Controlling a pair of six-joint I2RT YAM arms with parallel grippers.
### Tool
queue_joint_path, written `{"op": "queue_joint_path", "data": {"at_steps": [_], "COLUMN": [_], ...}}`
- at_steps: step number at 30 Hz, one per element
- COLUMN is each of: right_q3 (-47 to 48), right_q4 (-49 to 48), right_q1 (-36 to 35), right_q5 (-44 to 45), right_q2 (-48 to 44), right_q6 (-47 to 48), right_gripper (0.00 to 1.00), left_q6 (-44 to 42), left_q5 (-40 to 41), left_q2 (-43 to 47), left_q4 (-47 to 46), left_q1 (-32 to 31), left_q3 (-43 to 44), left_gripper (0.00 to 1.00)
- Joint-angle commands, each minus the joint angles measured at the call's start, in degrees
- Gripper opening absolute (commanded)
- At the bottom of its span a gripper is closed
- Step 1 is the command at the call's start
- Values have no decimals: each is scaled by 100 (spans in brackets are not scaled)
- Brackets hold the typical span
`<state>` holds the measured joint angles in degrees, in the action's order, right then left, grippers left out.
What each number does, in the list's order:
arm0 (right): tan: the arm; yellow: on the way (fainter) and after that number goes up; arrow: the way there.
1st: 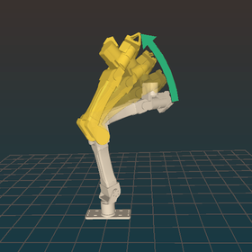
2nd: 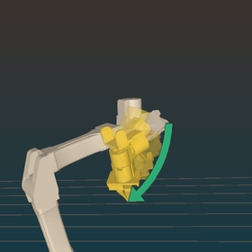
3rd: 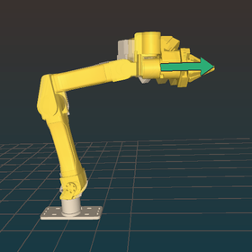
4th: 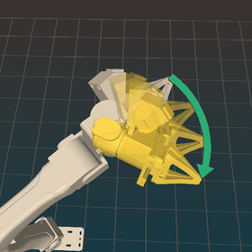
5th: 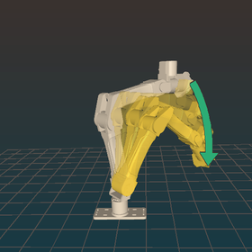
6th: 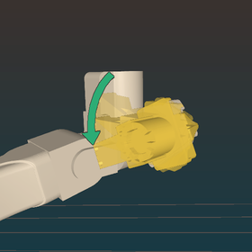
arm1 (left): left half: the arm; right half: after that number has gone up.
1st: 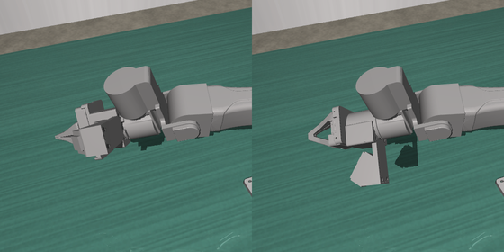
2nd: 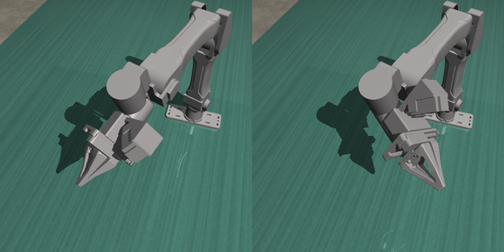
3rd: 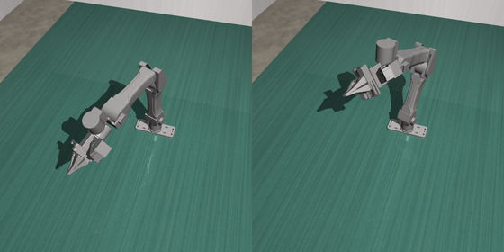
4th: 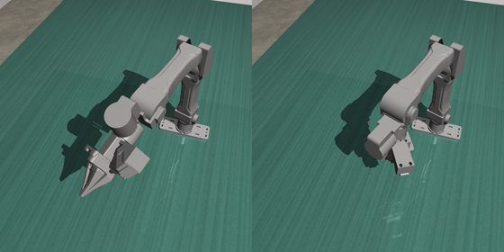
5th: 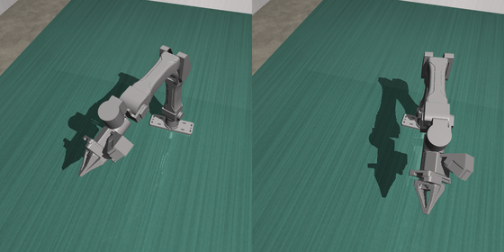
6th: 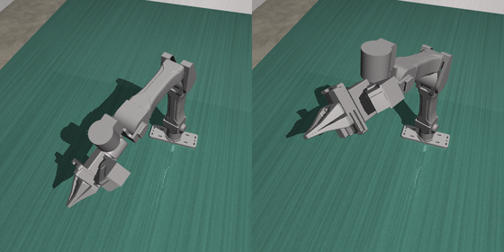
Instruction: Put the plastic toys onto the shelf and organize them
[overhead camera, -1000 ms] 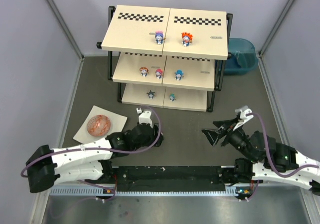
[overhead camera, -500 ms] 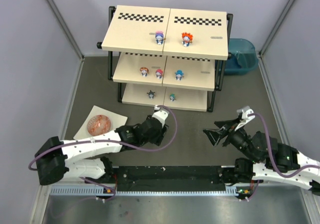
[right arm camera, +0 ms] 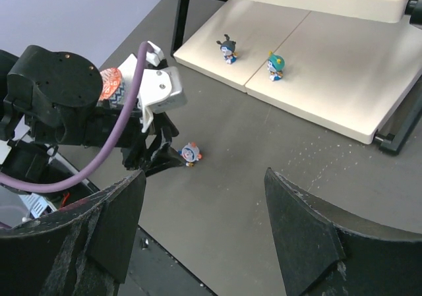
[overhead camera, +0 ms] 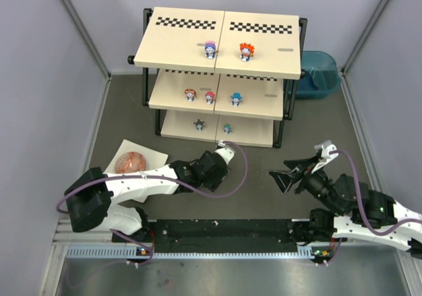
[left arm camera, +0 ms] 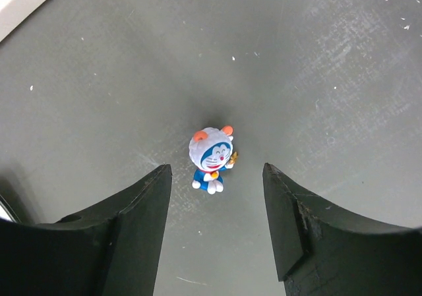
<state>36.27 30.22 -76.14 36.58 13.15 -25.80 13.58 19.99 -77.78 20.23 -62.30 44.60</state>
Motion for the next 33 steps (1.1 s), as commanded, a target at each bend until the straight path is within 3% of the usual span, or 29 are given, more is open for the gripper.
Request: {"op": "queue_joint_path", "data": {"at_steps": [1,8,17,33], "right_q3": [73,47,29,20], "right_q4": [28,46,63,81], "right_q1": [-77,-77,-77,-77], "right_q5": [69,95,130,165], "right_q2": [-75,-93,-128,-155], "right_q6": [-56,-57,-56,-39], "right_gripper": [74,74,74,74], "left_q6": [4,162,197,171], "left_q5": [31,137,234,269], "left_q2": [-194,-449,-703,-1020], "left_q4": [42,209,253,157], "left_q1": [-10,-10,-10,-10], "left_q3": [321,427,532,585], "left_gripper": [64,70,70,63]}}
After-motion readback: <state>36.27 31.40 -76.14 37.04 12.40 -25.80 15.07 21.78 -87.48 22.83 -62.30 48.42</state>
